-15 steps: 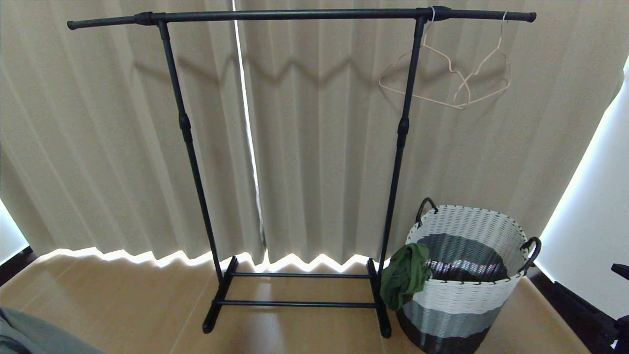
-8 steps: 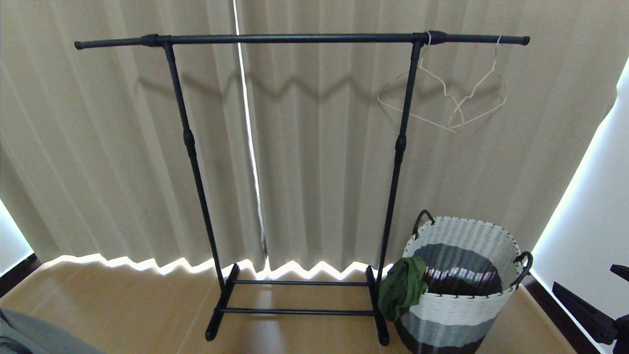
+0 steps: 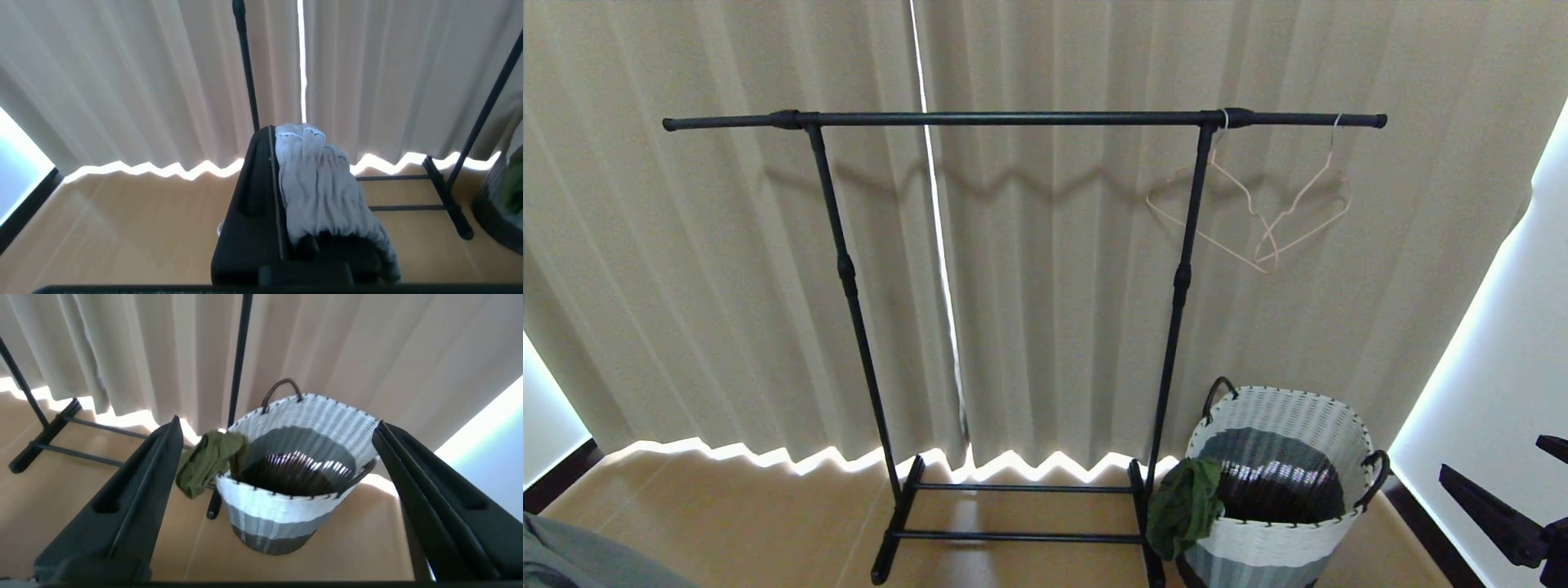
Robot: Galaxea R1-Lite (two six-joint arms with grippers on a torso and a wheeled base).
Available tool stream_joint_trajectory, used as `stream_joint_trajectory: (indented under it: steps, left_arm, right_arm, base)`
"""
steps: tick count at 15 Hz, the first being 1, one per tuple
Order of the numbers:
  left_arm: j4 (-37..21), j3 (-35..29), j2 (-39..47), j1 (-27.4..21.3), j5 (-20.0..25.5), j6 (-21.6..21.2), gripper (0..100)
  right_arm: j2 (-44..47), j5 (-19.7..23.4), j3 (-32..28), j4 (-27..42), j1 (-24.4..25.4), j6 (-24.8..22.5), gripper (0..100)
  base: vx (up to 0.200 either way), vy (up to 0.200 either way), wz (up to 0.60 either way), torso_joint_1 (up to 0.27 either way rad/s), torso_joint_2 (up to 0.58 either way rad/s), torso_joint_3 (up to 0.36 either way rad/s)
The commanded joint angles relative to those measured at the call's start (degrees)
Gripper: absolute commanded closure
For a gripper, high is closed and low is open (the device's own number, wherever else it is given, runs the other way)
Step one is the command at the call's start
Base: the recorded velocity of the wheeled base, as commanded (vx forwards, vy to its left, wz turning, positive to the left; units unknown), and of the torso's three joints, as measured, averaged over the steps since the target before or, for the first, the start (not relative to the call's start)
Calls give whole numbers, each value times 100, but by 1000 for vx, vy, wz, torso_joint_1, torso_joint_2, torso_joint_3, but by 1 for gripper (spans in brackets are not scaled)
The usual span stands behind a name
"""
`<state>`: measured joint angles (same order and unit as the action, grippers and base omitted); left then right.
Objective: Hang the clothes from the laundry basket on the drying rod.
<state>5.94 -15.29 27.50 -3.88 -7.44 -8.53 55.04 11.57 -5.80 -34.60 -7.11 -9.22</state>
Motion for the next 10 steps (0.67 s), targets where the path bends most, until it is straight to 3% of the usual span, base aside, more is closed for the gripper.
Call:
stream_joint_trajectory:
  steps: [1, 10]
  left_arm:
    - [4, -1, 18, 1, -3, 1, 100]
    - [4, 8, 18, -17, -3, -8, 100]
  right_arm:
    - [15, 3, 0, -3, -1, -1, 0]
    - [-11, 3, 18, -3, -1, -1, 0]
  base:
    - [0, 0, 0, 203, -491, -276]
    - [0, 0, 0, 224, -507, -287]
